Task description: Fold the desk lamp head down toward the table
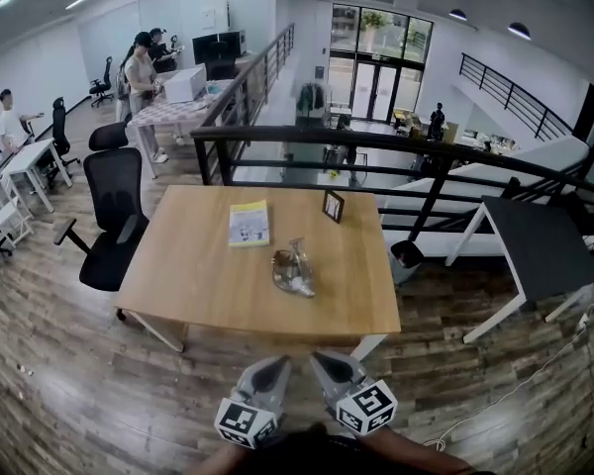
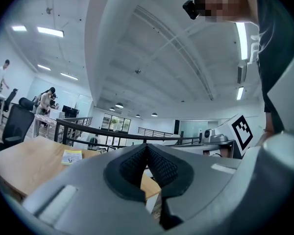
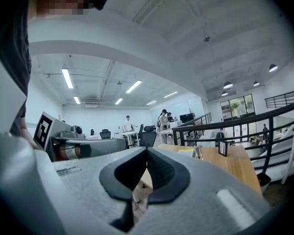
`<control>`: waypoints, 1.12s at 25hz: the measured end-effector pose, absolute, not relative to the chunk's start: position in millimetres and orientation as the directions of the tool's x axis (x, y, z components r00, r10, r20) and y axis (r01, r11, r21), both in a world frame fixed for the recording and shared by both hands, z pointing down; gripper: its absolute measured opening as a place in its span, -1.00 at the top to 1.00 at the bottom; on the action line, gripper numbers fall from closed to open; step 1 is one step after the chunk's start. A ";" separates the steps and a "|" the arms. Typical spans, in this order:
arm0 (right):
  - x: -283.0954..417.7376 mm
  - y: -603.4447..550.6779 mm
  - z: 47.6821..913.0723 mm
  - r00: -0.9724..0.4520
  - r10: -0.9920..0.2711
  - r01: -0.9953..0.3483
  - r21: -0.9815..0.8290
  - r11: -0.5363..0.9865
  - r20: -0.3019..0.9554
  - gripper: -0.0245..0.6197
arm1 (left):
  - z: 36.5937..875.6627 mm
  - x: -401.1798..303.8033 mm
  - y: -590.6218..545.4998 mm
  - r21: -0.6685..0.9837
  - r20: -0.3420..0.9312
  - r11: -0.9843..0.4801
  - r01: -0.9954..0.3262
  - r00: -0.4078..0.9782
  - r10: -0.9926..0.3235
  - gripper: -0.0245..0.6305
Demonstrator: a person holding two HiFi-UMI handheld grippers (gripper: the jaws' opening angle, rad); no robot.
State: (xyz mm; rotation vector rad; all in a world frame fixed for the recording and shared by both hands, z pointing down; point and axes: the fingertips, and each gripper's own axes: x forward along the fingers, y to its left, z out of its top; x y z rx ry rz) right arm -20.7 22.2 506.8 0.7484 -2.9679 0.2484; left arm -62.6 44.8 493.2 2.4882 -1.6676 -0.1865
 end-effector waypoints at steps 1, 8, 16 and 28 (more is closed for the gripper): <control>-24.8 28.7 506.1 -0.874 -0.474 -0.484 -0.137 0.864 0.105 0.91 | 492.9 -64.9 50.8 0.190 -0.017 -0.391 -0.901 0.395 -0.919 0.93; -68.1 94.2 492.1 -0.839 -0.540 -0.542 -0.150 0.827 0.057 0.91 | 478.8 -107.5 108.5 0.166 -0.020 -0.465 -0.869 0.469 -0.883 0.93; -93.5 145.8 490.8 -0.788 -0.615 -0.612 -0.146 0.777 0.030 0.91 | 481.8 -136.1 153.6 0.153 -0.013 -0.533 -0.832 0.537 -0.843 0.93; -114.0 193.0 495.3 -0.750 -0.659 -0.661 -0.107 0.743 0.059 0.92 | 483.4 -143.9 187.4 0.171 -0.036 -0.614 -0.770 0.618 -0.785 0.93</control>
